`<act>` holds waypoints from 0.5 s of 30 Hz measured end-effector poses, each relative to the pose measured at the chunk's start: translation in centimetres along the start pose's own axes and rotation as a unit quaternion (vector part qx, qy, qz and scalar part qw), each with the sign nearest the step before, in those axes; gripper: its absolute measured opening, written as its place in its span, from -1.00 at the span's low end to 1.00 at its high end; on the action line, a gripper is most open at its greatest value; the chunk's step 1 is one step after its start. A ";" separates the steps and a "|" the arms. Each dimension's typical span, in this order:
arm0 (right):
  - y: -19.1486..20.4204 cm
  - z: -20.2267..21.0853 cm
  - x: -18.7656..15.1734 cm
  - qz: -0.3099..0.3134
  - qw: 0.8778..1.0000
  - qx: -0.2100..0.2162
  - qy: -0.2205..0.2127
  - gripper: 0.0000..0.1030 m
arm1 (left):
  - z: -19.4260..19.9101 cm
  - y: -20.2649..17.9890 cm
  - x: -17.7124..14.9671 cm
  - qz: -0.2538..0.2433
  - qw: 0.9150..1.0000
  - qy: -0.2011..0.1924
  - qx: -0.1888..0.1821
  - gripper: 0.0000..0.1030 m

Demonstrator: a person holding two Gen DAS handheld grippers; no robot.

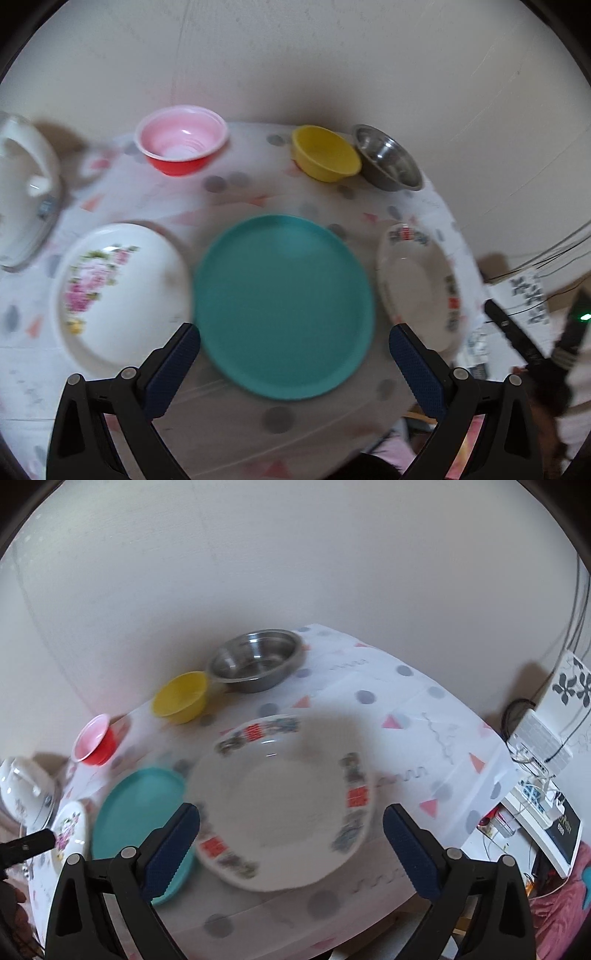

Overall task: Organize plates and bowls
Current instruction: 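Reach both grippers to the red-character white plate and grasp its rim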

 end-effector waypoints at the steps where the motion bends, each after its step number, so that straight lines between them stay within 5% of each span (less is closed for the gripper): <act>1: -0.6 -0.6 0.2 0.000 1.000 -0.004 0.002 0.97 | -0.6 -0.3 0.3 0.009 1.000 0.003 -0.013 1.00; 8: -4.0 -4.4 0.1 -0.036 0.998 0.032 0.038 0.63 | -3.5 -2.5 2.0 0.033 0.997 0.019 -0.060 1.00; 15: -5.3 -7.3 -0.8 -0.085 0.988 0.109 0.070 0.22 | -6.8 -4.1 3.9 0.017 0.998 0.042 -0.044 0.99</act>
Point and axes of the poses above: each gripper's, at about its wrist camera, not at the fingertips, and z roughly against the way its jaws point, y to its left, x to its top, the point moved 9 cm from there along -z, roughly the way its jaws point, and after that the axes turned 14 degrees about -x, right-handed, at the moved point
